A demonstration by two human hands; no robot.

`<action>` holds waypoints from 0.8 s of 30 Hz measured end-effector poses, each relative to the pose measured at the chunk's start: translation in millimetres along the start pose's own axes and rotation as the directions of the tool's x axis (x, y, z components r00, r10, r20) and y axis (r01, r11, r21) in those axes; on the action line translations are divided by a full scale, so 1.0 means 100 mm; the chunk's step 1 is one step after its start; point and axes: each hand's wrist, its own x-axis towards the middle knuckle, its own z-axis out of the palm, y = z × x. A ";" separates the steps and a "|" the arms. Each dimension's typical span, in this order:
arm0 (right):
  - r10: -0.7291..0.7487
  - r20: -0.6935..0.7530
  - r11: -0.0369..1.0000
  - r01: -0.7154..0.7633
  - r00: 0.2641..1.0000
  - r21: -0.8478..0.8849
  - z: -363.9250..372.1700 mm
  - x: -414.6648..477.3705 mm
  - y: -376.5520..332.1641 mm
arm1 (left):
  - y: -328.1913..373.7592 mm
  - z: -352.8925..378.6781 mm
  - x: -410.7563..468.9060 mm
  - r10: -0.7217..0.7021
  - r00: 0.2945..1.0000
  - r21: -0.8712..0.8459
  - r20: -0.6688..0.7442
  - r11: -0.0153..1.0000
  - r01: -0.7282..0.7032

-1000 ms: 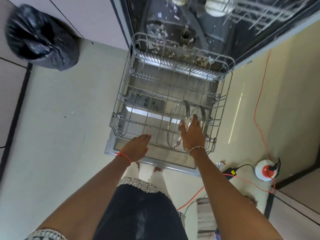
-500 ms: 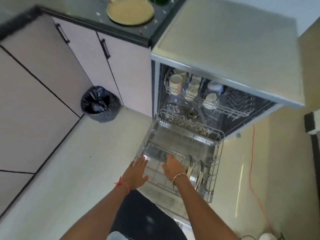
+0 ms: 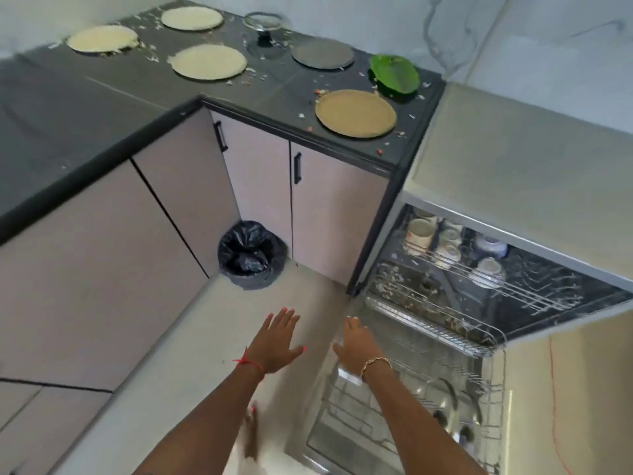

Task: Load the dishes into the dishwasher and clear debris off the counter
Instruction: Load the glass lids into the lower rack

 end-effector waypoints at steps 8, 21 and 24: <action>-0.039 -0.085 0.998 0.035 0.996 -0.050 -0.40 0.80 -0.96 | -1.36 -0.91 0.23 -0.016 0.995 0.075 -0.096 0.997 0.023; -0.192 -0.379 0.981 0.165 0.905 -0.101 -1.85 2.21 -1.50 | -2.12 -2.38 1.29 -0.005 0.942 0.032 -0.337 0.999 0.016; -0.227 -0.468 0.972 0.228 0.854 -0.054 -2.25 2.63 -1.57 | -2.24 -2.76 1.67 -0.013 0.923 0.035 -0.383 0.999 0.028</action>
